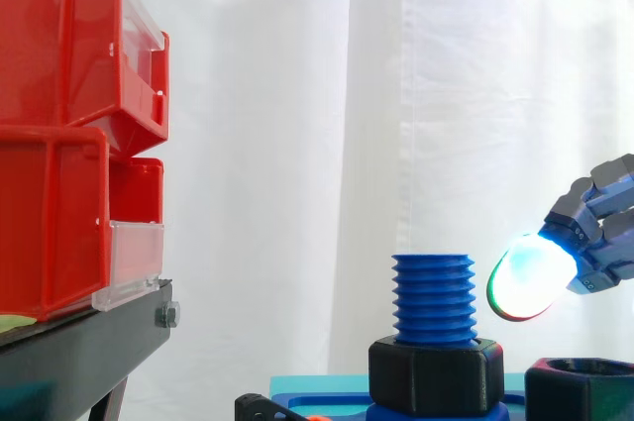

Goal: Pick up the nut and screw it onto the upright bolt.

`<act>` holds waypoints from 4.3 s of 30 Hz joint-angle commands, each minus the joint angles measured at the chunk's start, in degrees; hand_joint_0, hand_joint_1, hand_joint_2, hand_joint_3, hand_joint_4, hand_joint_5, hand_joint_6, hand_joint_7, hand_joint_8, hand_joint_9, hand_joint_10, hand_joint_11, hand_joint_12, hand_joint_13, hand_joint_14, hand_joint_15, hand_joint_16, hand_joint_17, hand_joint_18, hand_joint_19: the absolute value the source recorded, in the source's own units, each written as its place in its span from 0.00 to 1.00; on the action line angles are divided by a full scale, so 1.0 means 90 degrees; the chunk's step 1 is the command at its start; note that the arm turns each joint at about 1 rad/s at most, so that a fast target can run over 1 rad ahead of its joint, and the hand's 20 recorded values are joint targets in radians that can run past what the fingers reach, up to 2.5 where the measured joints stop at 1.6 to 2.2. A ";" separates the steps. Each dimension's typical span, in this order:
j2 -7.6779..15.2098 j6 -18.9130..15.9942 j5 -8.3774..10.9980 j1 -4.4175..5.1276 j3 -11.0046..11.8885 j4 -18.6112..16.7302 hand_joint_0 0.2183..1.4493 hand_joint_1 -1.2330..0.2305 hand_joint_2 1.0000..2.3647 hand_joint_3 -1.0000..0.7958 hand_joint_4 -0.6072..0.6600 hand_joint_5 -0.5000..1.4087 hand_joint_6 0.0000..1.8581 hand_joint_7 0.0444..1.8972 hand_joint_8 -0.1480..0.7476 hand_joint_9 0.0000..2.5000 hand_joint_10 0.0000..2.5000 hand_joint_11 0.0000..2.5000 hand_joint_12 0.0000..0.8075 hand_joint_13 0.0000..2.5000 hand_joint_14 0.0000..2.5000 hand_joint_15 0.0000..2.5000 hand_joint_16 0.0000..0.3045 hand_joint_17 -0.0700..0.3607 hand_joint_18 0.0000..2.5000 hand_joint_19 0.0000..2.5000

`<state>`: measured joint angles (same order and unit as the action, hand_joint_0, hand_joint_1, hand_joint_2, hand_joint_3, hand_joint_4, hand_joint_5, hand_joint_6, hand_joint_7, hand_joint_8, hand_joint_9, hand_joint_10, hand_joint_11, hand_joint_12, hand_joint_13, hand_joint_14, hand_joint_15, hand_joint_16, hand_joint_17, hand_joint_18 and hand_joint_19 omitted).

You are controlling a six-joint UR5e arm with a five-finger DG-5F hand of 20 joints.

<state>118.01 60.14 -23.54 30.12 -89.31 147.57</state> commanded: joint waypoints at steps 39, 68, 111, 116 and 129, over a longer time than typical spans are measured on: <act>0.0100 0.0212 -0.0480 -0.0173 -0.0008 0.0566 0.13 0.29 0.00 0.28 0.58 0.11 0.27 0.38 0.43 0.03 0.00 0.00 0.41 0.00 0.00 0.00 0.14 0.38 0.00 0.00; 0.0325 -0.0100 -0.0549 -0.0202 0.0265 0.1005 0.17 0.37 0.00 0.28 0.62 0.13 0.27 0.40 0.46 0.09 0.00 0.00 0.39 0.05 0.00 0.00 0.12 0.36 0.00 0.00; 0.0325 -0.1223 -0.0568 -0.0319 0.0529 0.2324 0.23 0.30 0.00 0.28 0.65 0.15 0.27 0.54 0.44 0.12 0.00 0.00 0.34 0.09 0.00 0.00 0.10 0.32 0.00 0.00; 0.0325 -0.1253 -0.0578 -0.0339 0.0529 0.2324 0.23 0.32 0.00 0.28 0.66 0.15 0.27 0.57 0.44 0.13 0.00 0.00 0.34 0.09 0.00 0.00 0.10 0.32 0.00 0.00; -0.0026 -0.1399 -0.0656 -0.0446 0.0666 0.2744 0.23 0.34 0.00 0.28 0.65 0.15 0.27 0.58 0.45 0.14 0.00 0.00 0.34 0.10 0.00 0.00 0.10 0.31 0.01 0.00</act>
<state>119.14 47.76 -29.31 26.38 -83.41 171.30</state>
